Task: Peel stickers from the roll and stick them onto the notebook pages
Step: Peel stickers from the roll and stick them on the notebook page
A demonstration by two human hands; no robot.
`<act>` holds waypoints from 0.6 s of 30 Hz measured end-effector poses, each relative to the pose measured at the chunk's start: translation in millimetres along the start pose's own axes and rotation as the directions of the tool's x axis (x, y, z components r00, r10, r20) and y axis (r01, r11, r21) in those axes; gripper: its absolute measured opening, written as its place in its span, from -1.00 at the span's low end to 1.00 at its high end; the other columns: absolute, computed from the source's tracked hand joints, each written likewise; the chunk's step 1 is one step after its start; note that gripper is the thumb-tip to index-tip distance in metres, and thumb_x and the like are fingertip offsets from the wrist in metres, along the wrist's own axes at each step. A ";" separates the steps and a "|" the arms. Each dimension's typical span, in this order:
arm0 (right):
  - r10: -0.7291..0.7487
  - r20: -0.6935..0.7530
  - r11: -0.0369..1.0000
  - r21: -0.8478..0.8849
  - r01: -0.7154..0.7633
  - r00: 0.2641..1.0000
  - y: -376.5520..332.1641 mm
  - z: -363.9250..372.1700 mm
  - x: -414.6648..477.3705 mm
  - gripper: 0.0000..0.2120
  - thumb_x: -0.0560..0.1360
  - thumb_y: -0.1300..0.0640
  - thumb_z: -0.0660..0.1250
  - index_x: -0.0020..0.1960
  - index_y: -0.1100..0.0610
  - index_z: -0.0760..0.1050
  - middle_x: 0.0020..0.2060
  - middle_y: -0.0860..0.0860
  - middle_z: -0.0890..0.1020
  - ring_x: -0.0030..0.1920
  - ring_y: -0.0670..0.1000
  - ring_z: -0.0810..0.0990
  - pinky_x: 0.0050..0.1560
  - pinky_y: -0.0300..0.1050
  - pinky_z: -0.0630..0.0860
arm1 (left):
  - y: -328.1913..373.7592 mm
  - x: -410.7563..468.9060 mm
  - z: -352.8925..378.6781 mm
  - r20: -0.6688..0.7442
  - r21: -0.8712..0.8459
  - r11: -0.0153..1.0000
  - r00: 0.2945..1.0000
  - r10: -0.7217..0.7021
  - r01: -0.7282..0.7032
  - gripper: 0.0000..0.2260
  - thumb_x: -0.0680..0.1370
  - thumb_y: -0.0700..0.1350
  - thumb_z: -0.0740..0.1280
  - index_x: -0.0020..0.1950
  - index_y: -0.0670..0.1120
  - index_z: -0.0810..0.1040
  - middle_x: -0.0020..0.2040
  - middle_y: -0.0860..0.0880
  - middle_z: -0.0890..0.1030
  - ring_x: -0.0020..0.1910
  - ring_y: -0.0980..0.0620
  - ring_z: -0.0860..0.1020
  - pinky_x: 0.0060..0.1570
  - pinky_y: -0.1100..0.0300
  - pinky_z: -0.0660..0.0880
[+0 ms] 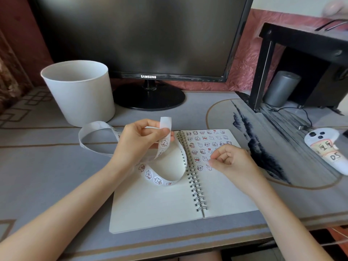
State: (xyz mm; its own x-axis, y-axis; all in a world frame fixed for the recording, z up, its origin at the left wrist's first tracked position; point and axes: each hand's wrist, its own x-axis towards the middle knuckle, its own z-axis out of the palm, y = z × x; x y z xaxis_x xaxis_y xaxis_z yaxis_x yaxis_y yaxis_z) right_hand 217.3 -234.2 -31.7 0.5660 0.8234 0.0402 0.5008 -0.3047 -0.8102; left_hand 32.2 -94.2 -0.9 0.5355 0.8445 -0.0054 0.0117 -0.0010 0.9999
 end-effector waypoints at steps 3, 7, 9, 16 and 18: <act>-0.005 -0.007 1.000 0.002 0.005 1.000 -0.4 -1.0 1.1 -0.88 0.44 0.18 0.42 -0.22 0.00 0.54 -0.36 -0.08 0.58 -0.44 -0.21 0.42 -0.28 -0.21 0.34 | 2.3 -2.7 1.9 0.014 -0.025 1.000 1.000 0.012 -0.011 -0.85 0.48 -0.14 0.42 -0.03 -0.20 0.59 -0.20 -0.05 0.71 -0.22 0.06 0.68 -0.28 0.30 0.56; -0.077 -0.019 0.990 0.116 0.079 0.997 -24.0 5.0 2.9 -0.98 0.48 0.09 0.39 -0.14 0.00 0.56 -0.24 -0.08 0.62 -0.25 -0.10 0.52 -0.14 -0.20 0.41 | 2.4 -3.6 1.4 0.016 -0.020 1.000 1.000 0.013 -0.013 -0.83 0.47 -0.10 0.42 -0.03 -0.18 0.59 -0.16 -0.02 0.71 -0.18 0.02 0.68 -0.18 0.21 0.60; -0.189 -0.051 0.968 0.157 0.195 0.981 -45.3 10.9 2.9 -0.97 0.47 0.08 0.39 -0.12 0.03 0.57 -0.22 -0.08 0.64 -0.20 -0.12 0.54 -0.13 -0.29 0.42 | 3.1 -3.5 0.9 0.012 -0.031 1.000 1.000 0.001 -0.001 -0.85 0.47 -0.08 0.42 -0.05 -0.14 0.59 -0.16 0.00 0.71 -0.26 0.08 0.65 -0.31 0.29 0.55; -0.368 -0.078 0.890 0.260 0.375 0.927 -86.5 42.4 10.6 -0.86 0.42 0.18 0.46 -0.08 0.03 0.55 -0.25 -0.03 0.65 -0.17 -0.04 0.59 -0.08 -0.16 0.49 | -0.4 -0.9 -4.9 0.041 -0.140 0.990 0.999 -0.019 0.024 -0.82 0.39 -0.02 0.44 -0.08 -0.07 0.64 -0.15 -0.04 0.69 -0.19 0.12 0.61 -0.20 0.34 0.51; -0.375 -0.121 0.881 0.262 0.394 0.919 -86.6 47.4 12.1 -0.85 0.41 0.20 0.46 -0.08 0.04 0.55 -0.25 -0.03 0.65 -0.20 -0.08 0.59 -0.11 -0.18 0.51 | -1.7 -0.3 -7.8 0.067 -0.180 0.984 0.998 -0.006 0.018 -0.75 0.36 -0.03 0.44 -0.03 -0.12 0.63 -0.08 -0.09 0.69 -0.09 0.06 0.63 -0.03 0.24 0.54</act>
State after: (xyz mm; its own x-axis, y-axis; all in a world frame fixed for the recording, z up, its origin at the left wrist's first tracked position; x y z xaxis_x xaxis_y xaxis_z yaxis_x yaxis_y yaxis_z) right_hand 149.7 -175.2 11.3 0.4113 0.8131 0.4119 0.4925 0.1820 -0.8511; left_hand 25.4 -90.2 -2.5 0.5906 0.8069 -0.0120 -0.1308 0.1103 0.9853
